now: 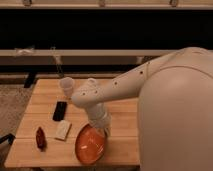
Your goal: Drag the ceramic bowl in a circle
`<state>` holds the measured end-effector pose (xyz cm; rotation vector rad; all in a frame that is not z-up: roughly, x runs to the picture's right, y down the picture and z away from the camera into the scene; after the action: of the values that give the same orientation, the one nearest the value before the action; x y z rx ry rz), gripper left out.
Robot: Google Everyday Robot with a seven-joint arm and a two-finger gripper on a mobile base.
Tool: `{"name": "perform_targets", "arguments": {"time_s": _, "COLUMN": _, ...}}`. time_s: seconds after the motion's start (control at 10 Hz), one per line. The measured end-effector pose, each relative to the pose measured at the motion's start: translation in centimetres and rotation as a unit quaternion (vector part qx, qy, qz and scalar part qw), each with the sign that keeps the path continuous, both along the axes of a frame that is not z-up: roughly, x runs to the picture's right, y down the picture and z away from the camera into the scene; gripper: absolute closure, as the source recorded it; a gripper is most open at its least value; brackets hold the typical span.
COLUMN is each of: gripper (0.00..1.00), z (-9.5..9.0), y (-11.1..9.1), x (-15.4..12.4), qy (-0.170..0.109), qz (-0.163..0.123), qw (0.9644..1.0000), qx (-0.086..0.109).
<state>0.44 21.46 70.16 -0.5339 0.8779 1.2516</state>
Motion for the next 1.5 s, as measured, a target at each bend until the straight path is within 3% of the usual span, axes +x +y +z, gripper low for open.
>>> {"name": "perform_targets", "arguments": {"time_s": 0.1, "gripper": 0.98, "z": 1.1, "y": -0.9, "x": 0.3, "qy": 0.003, "qz": 0.007, "qw": 0.9999, "qx": 0.007}}
{"name": "perform_targets", "arguments": {"time_s": 0.4, "gripper": 0.72, "z": 2.8, "y": -2.9, "x": 2.9, "qy": 0.039, "qz": 0.046, "qw": 0.9978, "qx": 0.029}}
{"name": "perform_targets", "arguments": {"time_s": 0.5, "gripper": 0.57, "z": 2.6, "y": -3.0, "x": 4.8, "qy": 0.062, "qz": 0.071, "qw": 0.9949, "qx": 0.036}}
{"name": "perform_targets", "arguments": {"time_s": 0.9, "gripper": 0.23, "z": 2.4, "y": -1.8, "x": 8.0, "qy": 0.101, "qz": 0.123, "qw": 0.9865, "qx": 0.038}}
{"name": "perform_targets", "arguments": {"time_s": 1.3, "gripper": 0.20, "z": 3.3, "y": -0.6, "x": 8.2, "qy": 0.102, "qz": 0.158, "qw": 0.9814, "qx": 0.036}}
{"name": "perform_targets", "arguments": {"time_s": 1.5, "gripper": 0.20, "z": 3.3, "y": -0.6, "x": 8.2, "qy": 0.102, "qz": 0.159, "qw": 0.9814, "qx": 0.036}}
